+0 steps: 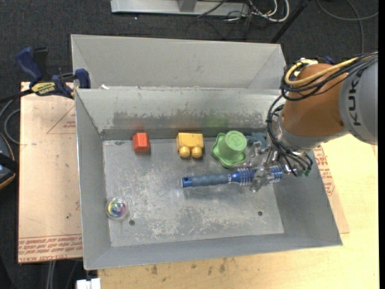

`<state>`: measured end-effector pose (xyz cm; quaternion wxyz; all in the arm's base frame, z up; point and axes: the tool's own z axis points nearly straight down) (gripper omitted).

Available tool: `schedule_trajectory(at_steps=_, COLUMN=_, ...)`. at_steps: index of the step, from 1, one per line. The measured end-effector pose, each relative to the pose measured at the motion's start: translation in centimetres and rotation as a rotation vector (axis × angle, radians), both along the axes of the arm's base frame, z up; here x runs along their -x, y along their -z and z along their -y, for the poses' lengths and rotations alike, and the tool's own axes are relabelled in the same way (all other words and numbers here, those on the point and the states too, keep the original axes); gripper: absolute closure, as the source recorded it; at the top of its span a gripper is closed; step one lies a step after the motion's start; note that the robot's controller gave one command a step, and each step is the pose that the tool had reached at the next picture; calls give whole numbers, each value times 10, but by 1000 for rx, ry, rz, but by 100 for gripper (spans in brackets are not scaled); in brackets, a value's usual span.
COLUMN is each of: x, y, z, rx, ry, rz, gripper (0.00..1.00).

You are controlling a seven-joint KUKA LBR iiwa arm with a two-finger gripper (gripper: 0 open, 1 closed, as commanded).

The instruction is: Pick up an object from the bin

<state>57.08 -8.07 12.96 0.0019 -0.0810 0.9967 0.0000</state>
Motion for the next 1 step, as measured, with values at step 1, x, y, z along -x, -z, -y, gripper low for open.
schedule_trajectory(at_steps=1, x=-2, y=-52, z=-1, rx=1, ry=0, rz=4, gripper=100)
